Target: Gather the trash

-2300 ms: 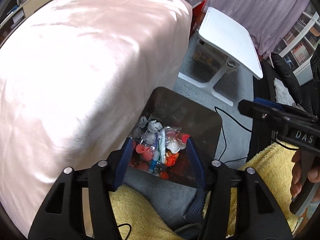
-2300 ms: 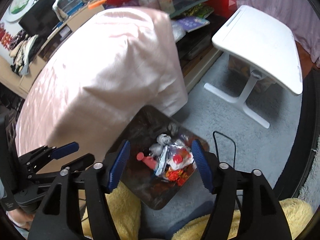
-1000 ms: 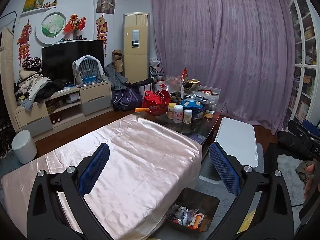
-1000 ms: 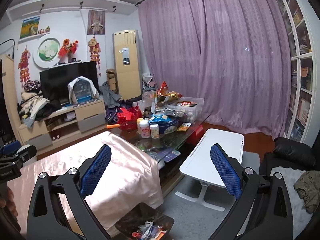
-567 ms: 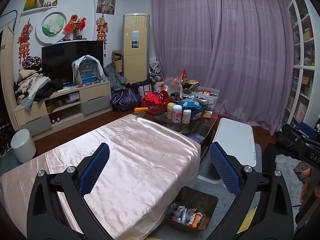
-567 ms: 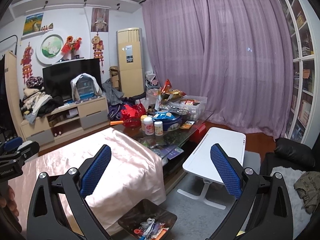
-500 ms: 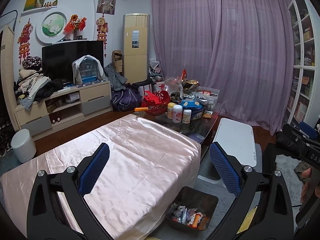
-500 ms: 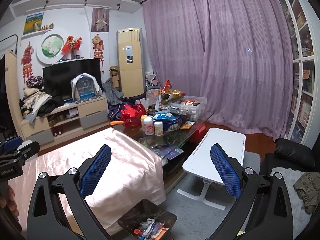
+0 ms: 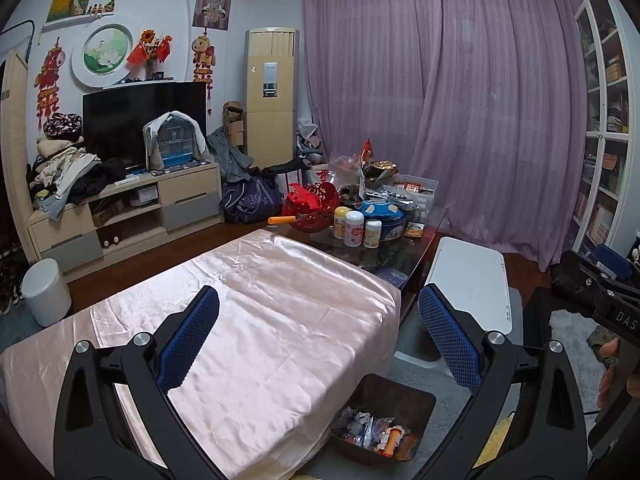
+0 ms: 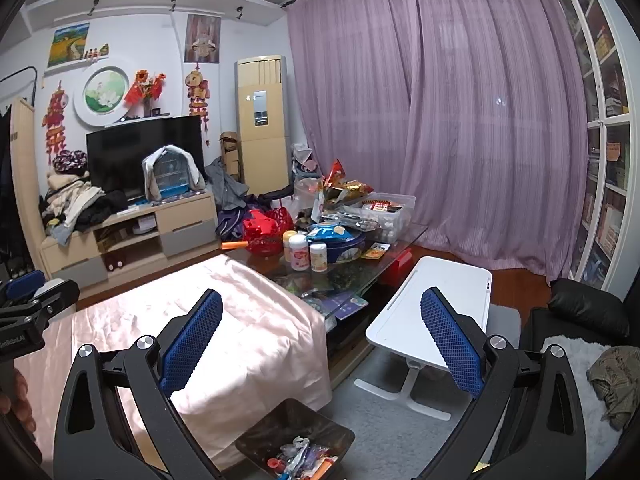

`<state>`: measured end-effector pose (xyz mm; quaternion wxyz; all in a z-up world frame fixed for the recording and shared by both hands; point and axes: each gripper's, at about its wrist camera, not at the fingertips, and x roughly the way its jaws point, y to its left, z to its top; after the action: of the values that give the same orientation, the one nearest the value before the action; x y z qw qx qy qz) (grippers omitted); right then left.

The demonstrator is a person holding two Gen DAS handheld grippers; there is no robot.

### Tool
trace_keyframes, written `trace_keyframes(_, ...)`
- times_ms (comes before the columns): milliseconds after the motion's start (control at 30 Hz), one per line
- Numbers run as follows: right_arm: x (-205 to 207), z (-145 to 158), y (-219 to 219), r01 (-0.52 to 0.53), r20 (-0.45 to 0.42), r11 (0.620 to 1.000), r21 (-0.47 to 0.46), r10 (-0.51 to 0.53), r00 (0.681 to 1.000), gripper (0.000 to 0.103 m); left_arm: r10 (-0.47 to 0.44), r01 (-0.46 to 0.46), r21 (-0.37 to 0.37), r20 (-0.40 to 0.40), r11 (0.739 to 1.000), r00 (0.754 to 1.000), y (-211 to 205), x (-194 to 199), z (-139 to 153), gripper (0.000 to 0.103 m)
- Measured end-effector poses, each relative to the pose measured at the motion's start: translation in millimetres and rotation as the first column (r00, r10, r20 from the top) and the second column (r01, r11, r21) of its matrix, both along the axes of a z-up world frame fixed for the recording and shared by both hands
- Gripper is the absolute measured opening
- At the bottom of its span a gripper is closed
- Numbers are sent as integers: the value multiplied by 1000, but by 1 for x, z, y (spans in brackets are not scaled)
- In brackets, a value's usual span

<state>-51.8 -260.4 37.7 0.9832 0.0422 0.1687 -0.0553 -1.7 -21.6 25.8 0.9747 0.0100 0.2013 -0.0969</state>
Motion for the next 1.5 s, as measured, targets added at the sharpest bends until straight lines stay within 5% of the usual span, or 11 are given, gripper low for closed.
trace_keyframes(1500, 8, 1, 18, -40, -3, 999, -14, 40, 999, 100, 22, -22, -14, 7, 1000, 1000, 8, -2, 8, 95)
